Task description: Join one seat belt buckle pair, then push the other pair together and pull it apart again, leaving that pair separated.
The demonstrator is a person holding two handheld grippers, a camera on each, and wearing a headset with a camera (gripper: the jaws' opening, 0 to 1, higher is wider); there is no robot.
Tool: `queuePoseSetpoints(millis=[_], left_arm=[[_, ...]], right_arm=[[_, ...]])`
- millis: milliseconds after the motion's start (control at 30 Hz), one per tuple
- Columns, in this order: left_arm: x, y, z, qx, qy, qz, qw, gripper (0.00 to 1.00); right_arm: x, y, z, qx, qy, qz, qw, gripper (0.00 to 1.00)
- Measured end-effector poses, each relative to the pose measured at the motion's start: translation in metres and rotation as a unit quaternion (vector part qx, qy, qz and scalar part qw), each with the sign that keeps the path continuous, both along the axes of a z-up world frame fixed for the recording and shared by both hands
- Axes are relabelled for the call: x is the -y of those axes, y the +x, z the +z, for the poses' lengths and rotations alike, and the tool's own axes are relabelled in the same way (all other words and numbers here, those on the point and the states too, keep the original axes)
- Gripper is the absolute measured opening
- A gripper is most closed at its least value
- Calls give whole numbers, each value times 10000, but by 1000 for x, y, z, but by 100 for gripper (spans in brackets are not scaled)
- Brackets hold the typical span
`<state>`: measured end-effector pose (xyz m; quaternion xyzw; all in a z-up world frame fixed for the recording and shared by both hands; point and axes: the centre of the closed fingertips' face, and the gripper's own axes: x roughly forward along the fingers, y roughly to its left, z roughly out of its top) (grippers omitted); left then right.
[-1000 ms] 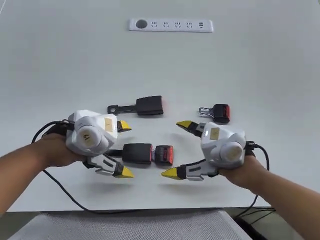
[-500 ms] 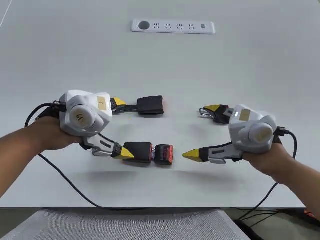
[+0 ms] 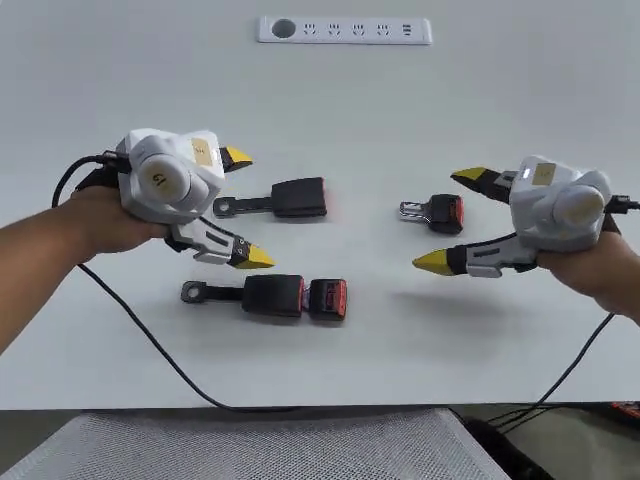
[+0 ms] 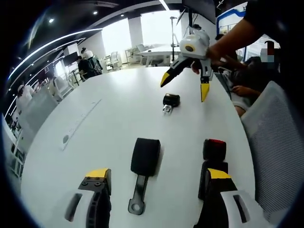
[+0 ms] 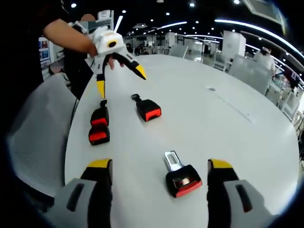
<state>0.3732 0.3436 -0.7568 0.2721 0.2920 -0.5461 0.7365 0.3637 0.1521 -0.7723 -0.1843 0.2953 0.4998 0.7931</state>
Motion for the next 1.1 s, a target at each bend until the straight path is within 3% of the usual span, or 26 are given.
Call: queuePoseSetpoints(millis=[67, 200, 433, 667, 733, 767, 833, 967, 1100], left_arm=[[2, 6, -2, -4, -9, -14, 10000, 81], [7, 17, -11, -64, -7, -10, 10000, 81], [15, 24, -31, -281, 38, -89, 9996, 79], [20, 31, -49, -409, 116, -119, 9990, 73], [23, 32, -55, -512, 131, -111, 9985, 71], [23, 33, -57, -512, 146, -124, 9985, 70], [21, 31, -64, -444, 408, -369, 9975, 67], [25, 32, -68, -489, 343, -367, 9975, 60], [28, 35, -68, -435, 335, -441, 9975, 55]], right_arm=[[4, 3, -3, 45, -91, 104, 9999, 85], [12, 12, -12, -116, -129, 88, 9998, 84], [23, 19, -30, -383, -185, 152, 9990, 80], [28, 22, -40, -478, -268, 293, 9981, 75], [29, 23, -43, -514, -273, 338, 9977, 72], [29, 22, -44, -543, -285, 393, 9973, 71], [31, 20, -48, -616, -357, 498, 9962, 68], [31, 20, -51, -625, -370, 621, 9954, 62], [31, 17, -51, -646, -405, 813, 9938, 55]])
